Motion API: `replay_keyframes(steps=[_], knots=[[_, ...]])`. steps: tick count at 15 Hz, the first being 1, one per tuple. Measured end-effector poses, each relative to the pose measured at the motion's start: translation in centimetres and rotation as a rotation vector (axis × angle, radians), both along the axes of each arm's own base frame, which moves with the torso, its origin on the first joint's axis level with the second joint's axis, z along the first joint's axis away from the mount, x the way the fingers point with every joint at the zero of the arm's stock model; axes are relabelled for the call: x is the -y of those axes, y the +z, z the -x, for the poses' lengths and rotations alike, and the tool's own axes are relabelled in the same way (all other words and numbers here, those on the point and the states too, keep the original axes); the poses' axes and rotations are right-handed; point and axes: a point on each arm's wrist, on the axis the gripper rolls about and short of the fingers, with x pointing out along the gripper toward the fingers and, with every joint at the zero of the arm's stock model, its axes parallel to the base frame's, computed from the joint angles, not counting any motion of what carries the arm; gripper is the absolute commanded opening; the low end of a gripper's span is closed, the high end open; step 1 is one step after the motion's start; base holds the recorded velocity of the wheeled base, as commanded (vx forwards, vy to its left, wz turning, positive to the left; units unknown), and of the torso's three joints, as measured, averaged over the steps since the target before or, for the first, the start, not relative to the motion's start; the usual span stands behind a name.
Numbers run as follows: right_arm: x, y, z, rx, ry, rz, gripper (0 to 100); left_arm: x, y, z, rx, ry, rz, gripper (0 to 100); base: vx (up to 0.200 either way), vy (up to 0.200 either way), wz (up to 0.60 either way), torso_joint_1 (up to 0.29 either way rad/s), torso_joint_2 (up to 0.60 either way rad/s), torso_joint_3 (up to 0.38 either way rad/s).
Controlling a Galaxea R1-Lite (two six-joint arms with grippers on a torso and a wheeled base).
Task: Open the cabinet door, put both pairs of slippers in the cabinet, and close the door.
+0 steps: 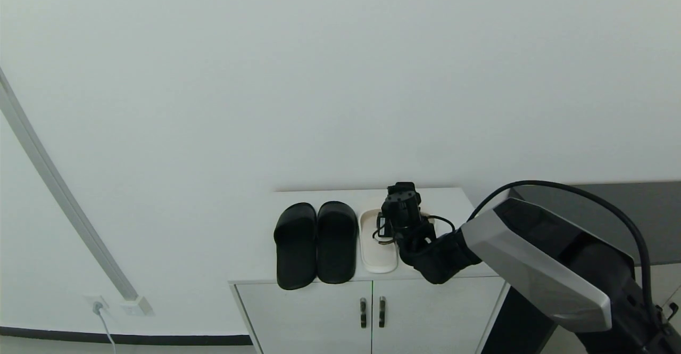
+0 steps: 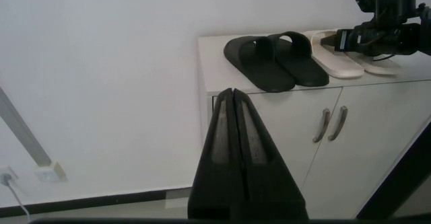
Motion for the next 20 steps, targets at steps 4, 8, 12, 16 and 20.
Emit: replay_keyframes(steps=[4, 8, 12, 16, 20], knots=[[0.0, -0.4, -0.2, 0.0, -0.003, 0.003, 0, 0.0, 0.0, 0.0, 0.0, 0.0, 0.0, 0, 0.0, 0.0, 0.0, 0.0, 0.0, 0.0], [0.2, 0.3, 0.6, -0.005, -0.004, 0.01, 0, 0.0, 0.0, 0.0, 0.0, 0.0, 0.001, 0, 0.0, 0.0, 0.0, 0.0, 0.0, 0.0], [1.4, 3.5, 4.2, 0.014, 0.04, 0.039, 0, 0.0, 0.0, 0.0, 0.0, 0.0, 0.0, 0, 0.0, 0.0, 0.0, 0.0, 0.0, 0.0], [3.8, 6.4, 12.1, 0.024, 0.215, 0.089, 0, 0.0, 0.0, 0.0, 0.0, 0.0, 0.0, 0, 0.0, 0.0, 0.0, 0.0, 0.0, 0.0], [7.8, 8.8, 20.9, -0.022, 0.516, 0.058, 0, 0.0, 0.0, 0.0, 0.0, 0.0, 0.001, 0, 0.0, 0.0, 0.0, 0.0, 0.0, 0.0]])
